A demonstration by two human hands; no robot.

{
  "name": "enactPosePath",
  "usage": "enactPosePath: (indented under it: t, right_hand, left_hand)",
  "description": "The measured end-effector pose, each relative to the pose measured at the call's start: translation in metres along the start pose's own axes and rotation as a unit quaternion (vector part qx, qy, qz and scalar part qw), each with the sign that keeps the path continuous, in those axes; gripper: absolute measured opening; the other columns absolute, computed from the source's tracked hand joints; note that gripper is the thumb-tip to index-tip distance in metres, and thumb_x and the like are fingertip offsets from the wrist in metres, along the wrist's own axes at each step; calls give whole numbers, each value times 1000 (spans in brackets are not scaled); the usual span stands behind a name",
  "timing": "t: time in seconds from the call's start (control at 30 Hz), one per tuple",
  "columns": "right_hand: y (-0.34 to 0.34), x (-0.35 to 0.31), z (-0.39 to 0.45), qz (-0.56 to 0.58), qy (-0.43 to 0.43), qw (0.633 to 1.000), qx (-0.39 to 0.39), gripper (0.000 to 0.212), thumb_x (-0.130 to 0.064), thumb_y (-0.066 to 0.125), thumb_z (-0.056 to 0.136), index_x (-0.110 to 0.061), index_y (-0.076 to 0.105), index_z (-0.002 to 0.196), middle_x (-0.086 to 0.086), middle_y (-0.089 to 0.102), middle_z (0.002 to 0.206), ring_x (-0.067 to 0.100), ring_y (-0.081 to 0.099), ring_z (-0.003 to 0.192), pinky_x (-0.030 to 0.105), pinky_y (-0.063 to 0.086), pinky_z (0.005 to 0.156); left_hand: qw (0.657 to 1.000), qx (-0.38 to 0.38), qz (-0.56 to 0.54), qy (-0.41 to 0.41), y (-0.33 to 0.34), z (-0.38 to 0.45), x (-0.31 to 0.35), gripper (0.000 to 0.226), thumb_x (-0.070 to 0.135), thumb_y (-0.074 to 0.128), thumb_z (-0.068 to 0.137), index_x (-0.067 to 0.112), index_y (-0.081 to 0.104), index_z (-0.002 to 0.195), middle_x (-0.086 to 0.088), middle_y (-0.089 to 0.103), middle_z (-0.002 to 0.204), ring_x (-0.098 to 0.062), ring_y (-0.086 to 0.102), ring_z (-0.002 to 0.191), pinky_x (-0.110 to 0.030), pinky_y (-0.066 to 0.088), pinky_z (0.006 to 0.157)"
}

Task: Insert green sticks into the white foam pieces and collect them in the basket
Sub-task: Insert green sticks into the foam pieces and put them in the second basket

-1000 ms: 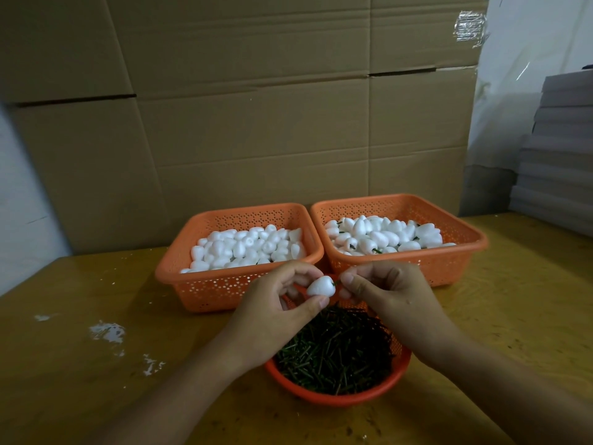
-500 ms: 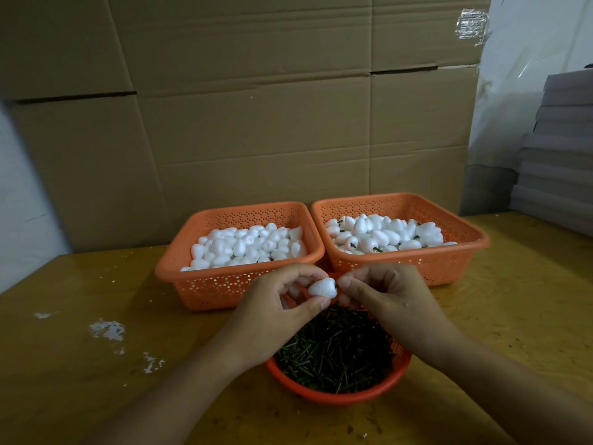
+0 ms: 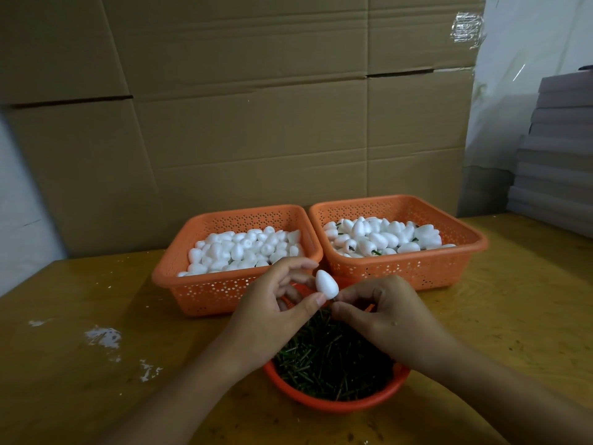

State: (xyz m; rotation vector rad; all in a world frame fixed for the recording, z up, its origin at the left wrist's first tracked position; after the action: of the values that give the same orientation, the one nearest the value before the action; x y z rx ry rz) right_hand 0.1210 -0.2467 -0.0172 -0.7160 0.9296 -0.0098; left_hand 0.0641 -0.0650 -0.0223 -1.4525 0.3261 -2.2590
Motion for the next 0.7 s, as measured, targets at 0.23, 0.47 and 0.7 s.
enactPosePath:
  t: [0.23,0.47,0.7]
  right_hand:
    - [0,-1,-2,-7,9,1000,21,9,-34,77,83,-27,79,78,-10,73,69,6,68,60,36,56,58]
    - [0,-2,-1,-13,-6,1000,7,9,-31,79,83,-25,79,76,-17,72,69,1,68,59,22,55,52]
    - [1,1,-2,-17,-4,1000,-6,12,-30,75,87,-26,77,76,-6,73,67,15,68,59,44,55,57]
  left_hand:
    - [1000,-17,-1,4,1,0,3,32,52,71,80,45,64,111,13,73,105,-11,69,93,-38,54,76]
    - [1000,-21,8,2,0,-1,3,34,54,77,74,42,69,105,12,74,102,-11,68,98,-34,55,81]
    - [999,-41,8,-2,1,-1,2,23,39,75,88,35,71,110,9,74,105,-12,68,102,-30,55,87]
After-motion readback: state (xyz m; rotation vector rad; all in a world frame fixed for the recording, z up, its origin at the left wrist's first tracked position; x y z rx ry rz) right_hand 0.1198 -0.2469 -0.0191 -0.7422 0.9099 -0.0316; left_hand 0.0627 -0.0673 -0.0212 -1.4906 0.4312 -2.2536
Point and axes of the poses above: each hand's wrist, its own z-axis towards the middle knuckle, its own y-axis out of the palm, x = y × z, the point moved 3 cm from there along z, towards the middle knuckle
